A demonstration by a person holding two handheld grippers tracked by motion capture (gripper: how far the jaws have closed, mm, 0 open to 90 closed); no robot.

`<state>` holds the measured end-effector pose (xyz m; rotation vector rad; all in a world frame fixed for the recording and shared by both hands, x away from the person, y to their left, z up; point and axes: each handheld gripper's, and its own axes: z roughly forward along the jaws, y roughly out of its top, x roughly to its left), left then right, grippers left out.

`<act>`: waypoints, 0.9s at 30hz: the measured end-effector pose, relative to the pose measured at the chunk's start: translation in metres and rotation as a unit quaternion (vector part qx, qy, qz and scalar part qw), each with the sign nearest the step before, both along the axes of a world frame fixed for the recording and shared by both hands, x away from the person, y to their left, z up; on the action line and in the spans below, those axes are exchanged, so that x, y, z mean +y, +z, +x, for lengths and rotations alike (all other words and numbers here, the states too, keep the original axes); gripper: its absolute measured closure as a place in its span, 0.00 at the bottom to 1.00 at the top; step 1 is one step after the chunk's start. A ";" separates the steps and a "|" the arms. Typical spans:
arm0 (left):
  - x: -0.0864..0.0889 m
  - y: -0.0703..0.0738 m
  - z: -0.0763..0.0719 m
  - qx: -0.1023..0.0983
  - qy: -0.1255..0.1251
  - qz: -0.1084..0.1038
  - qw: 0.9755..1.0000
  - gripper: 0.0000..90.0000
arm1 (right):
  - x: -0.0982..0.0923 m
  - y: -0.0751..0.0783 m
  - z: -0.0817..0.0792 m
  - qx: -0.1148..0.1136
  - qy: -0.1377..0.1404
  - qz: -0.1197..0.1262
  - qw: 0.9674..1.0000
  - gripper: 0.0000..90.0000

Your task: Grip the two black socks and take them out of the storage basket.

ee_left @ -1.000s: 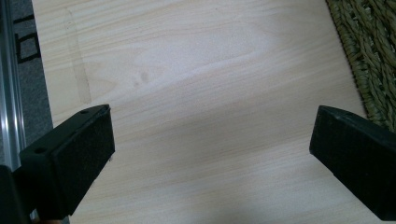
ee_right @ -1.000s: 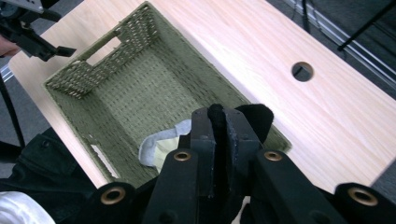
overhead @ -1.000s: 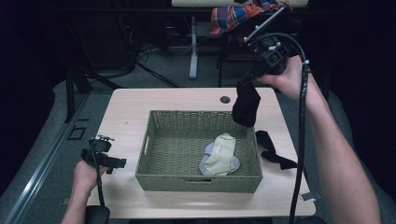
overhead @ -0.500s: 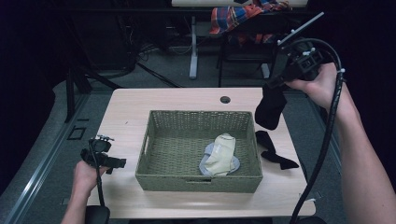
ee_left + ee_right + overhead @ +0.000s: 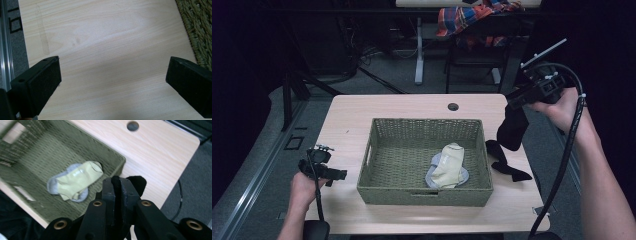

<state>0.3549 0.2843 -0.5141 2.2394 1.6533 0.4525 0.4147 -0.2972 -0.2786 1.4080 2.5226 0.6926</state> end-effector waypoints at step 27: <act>0.000 0.000 0.000 0.001 -0.001 0.001 1.000 0.00 | -0.021 -0.173 0.015 0.106 -0.062 -0.011 0.992 0.92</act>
